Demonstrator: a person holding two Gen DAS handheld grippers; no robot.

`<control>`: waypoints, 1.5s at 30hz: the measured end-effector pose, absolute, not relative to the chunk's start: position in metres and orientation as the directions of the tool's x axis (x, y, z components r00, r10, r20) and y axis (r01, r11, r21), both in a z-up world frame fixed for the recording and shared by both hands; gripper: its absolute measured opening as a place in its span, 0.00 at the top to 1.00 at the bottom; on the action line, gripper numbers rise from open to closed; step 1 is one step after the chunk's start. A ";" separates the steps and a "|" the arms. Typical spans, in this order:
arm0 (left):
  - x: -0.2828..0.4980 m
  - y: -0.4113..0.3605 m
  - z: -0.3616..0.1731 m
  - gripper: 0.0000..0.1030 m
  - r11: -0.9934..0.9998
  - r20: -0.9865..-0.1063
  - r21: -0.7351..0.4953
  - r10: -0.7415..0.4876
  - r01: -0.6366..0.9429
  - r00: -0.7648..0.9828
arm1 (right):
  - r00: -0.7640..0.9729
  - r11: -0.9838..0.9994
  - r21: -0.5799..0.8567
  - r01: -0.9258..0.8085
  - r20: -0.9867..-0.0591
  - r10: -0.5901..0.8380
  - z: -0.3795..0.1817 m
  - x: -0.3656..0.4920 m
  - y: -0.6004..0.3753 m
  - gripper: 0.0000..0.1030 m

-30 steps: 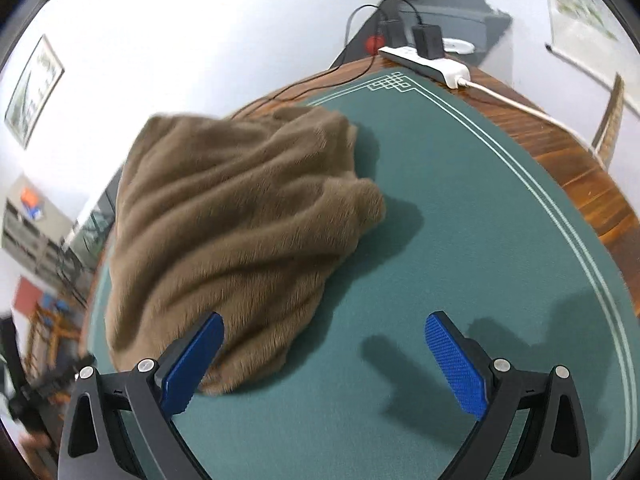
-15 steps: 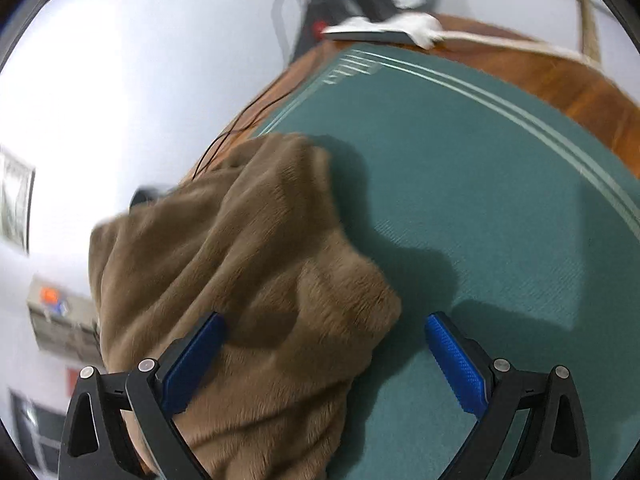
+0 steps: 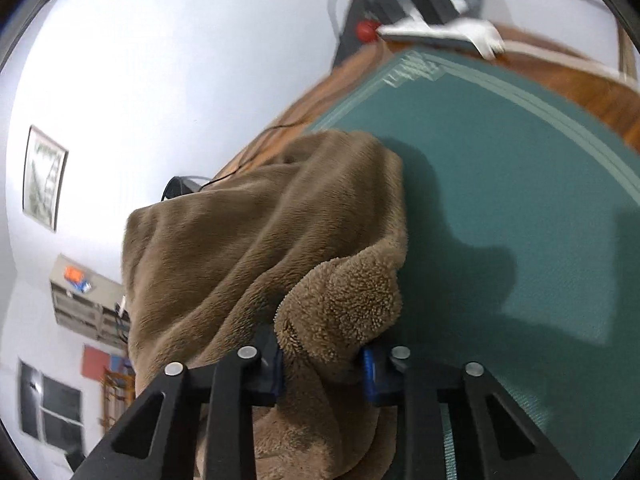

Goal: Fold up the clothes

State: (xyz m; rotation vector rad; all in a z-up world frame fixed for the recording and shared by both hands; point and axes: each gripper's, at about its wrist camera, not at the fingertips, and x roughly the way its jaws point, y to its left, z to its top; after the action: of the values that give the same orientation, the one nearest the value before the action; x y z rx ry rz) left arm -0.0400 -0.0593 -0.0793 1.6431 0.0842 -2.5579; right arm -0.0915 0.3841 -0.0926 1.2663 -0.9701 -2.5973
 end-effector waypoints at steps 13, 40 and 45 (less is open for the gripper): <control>-0.034 -0.075 -0.067 0.01 -0.987 -0.899 -0.008 -0.062 0.158 -0.433 | -0.596 -0.838 0.384 0.387 -0.590 -0.545 -0.003 -0.028 0.213 0.74; -0.028 -0.075 -0.064 0.01 -0.988 -0.901 -0.003 -0.064 0.154 -0.429 | -0.173 -0.660 0.603 0.449 -0.666 -0.726 -0.128 0.016 0.165 0.29; -0.024 -0.079 -0.063 0.01 -0.987 -0.900 0.000 -0.070 0.161 -0.430 | -0.095 -0.641 0.575 0.509 -0.703 -0.705 -0.141 0.055 0.160 0.24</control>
State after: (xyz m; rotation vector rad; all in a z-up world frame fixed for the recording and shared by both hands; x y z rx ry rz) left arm -0.0241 -0.0785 -0.0628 1.5937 0.1298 -2.5435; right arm 0.0555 0.1601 -0.1412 1.3348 -0.2325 -1.8455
